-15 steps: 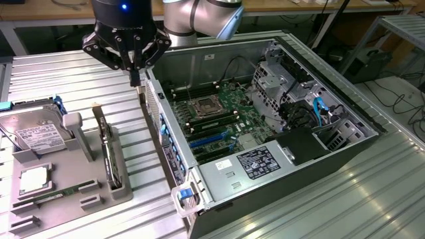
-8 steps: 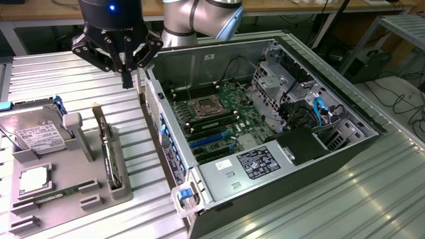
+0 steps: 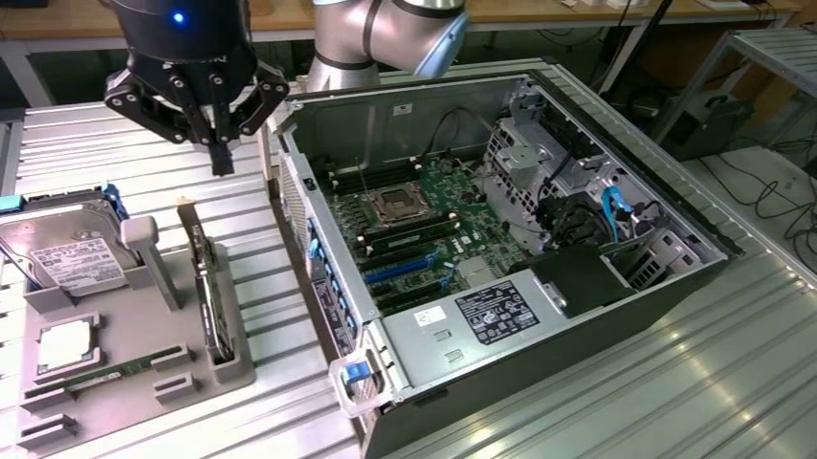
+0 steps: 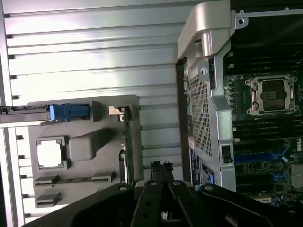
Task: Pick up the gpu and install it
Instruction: 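Reach for the gpu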
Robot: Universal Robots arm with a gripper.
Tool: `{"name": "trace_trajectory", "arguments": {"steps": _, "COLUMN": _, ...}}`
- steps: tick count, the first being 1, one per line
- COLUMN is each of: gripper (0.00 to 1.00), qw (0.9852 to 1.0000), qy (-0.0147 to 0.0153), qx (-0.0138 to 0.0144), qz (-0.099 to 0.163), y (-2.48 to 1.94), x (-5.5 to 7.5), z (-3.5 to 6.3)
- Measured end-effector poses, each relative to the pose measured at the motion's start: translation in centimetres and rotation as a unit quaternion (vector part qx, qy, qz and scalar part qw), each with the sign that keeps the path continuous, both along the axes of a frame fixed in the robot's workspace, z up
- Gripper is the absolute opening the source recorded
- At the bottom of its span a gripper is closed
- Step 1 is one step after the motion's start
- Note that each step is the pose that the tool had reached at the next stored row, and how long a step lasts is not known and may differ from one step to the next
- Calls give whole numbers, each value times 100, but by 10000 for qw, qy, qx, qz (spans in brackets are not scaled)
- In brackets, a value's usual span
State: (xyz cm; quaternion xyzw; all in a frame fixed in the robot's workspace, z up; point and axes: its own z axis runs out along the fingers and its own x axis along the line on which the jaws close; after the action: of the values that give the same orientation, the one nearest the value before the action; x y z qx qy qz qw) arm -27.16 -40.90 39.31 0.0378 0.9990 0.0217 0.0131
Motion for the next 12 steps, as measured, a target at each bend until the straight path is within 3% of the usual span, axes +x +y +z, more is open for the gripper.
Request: {"name": "trace_trajectory", "arguments": {"steps": 12, "gripper": 11, "qw": 10000, "qy": 0, "qx": 0, "qz": 0, "y": -58, "x": -344, "z": 0}}
